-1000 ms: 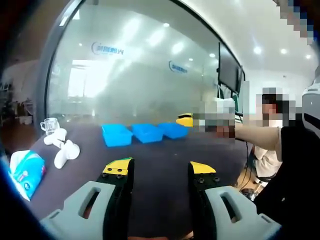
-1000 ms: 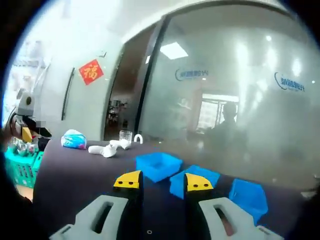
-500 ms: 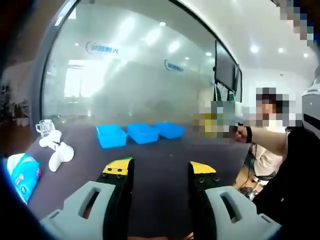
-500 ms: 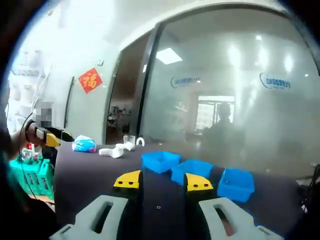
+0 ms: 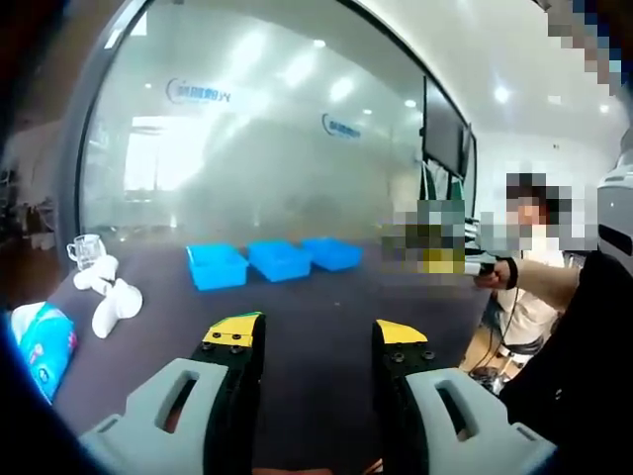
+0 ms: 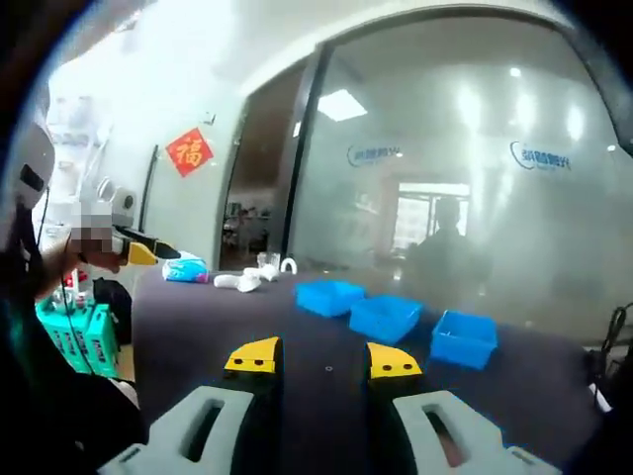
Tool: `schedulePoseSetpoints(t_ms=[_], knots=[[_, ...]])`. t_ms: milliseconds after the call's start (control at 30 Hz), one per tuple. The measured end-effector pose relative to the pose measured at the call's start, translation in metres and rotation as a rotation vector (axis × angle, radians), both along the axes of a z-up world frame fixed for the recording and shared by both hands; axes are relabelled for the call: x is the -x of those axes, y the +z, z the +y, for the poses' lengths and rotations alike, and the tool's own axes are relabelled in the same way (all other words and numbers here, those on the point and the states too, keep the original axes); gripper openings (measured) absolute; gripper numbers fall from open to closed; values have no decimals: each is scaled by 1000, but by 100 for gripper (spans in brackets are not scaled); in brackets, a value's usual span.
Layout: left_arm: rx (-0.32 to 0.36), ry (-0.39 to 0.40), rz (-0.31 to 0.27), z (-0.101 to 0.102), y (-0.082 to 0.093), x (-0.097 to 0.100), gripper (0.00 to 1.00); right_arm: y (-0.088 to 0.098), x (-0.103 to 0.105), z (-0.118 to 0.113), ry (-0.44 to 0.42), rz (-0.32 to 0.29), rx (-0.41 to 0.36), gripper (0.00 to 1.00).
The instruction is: Sort the screws, nuts, and washers into the corresponding bins
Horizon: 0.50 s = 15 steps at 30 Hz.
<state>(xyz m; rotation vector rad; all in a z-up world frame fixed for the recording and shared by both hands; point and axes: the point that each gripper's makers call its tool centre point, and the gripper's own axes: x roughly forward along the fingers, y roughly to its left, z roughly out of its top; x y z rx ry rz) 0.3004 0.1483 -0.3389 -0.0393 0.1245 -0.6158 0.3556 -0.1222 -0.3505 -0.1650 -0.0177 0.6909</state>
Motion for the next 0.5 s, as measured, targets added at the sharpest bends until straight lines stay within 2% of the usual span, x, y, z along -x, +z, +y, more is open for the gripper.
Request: schedulePoseSetpoints(t_ms=[300,400,500], knots=[[-10,-9,1,0,-2,2,43,-14,7,10,87,86,34,27],[-11,-12,3,1,-3,3,43,-25,12,15,145,146,75,27],[-13,-14,6,1,-4,4,43,-36,7,11,120,182,135,27]])
